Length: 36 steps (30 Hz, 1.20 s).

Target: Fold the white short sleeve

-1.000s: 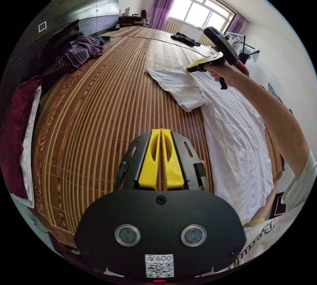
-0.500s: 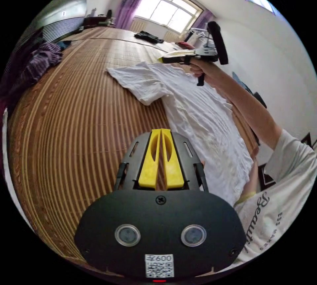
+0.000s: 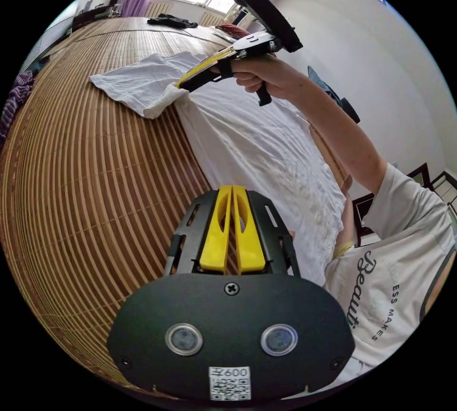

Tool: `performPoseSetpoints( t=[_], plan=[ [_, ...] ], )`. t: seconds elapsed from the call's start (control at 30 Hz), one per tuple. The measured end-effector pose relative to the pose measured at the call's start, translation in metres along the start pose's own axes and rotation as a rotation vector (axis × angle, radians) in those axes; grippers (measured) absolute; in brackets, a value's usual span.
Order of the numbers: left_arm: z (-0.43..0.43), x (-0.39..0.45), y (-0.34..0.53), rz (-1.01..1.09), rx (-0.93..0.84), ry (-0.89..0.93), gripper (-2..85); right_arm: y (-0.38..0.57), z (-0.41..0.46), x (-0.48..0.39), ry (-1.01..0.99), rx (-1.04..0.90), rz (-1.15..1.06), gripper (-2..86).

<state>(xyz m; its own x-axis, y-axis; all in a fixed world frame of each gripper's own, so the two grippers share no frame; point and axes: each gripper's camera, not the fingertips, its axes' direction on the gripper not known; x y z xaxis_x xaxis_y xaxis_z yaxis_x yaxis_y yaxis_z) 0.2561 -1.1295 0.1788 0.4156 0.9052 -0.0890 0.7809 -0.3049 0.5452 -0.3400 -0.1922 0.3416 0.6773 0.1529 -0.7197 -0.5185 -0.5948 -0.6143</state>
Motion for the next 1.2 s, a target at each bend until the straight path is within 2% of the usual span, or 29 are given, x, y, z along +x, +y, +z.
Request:
performPoseSetpoints(
  t=[0.17, 0.37, 0.43, 0.53, 0.63, 0.7, 0.83, 0.93, 1.0, 1.07, 1.2],
  plan=[
    [-0.016, -0.007, 0.002, -0.005, -0.006, -0.015, 0.1, 0.026, -0.024, 0.015, -0.032, 0.138, 0.092, -0.8],
    [-0.031, -0.038, 0.007, -0.137, -0.009, 0.089, 0.2, 0.040, -0.033, 0.003, 0.027, 0.170, 0.083, -0.8],
    [-0.037, -0.033, 0.005, -0.107, -0.020, 0.034, 0.2, 0.045, -0.037, 0.003, 0.027, 0.193, 0.075, -0.8],
    [-0.041, -0.026, 0.001, -0.054, -0.035, -0.025, 0.2, 0.058, -0.053, 0.007, -0.043, 0.274, 0.088, -0.8],
    [-0.040, -0.039, -0.003, -0.102, -0.027, 0.032, 0.2, 0.066, -0.066, 0.012, -0.115, 0.277, 0.127, -0.7],
    [-0.041, -0.043, -0.004, -0.111, -0.017, 0.054, 0.2, 0.080, -0.088, 0.009, -0.097, 0.379, 0.169, -0.3],
    [-0.042, -0.041, -0.007, -0.106, -0.016, 0.046, 0.3, 0.089, -0.112, -0.021, -0.092, 0.394, 0.086, 2.9],
    [-0.042, -0.045, -0.009, -0.125, -0.004, 0.070, 0.3, 0.090, -0.110, -0.066, -0.029, 0.303, -0.072, 5.3],
    [-0.041, -0.047, -0.011, -0.132, 0.000, 0.080, 0.3, 0.085, -0.095, -0.102, 0.129, 0.216, -0.160, 5.6],
    [-0.041, -0.045, -0.012, -0.133, 0.003, 0.076, 0.2, 0.083, -0.089, -0.123, 0.225, 0.222, -0.190, 4.0],
    [-0.040, -0.042, -0.015, -0.126, 0.008, 0.072, 0.2, 0.071, -0.106, -0.139, 0.147, 0.299, -0.147, -0.3]
  ],
)
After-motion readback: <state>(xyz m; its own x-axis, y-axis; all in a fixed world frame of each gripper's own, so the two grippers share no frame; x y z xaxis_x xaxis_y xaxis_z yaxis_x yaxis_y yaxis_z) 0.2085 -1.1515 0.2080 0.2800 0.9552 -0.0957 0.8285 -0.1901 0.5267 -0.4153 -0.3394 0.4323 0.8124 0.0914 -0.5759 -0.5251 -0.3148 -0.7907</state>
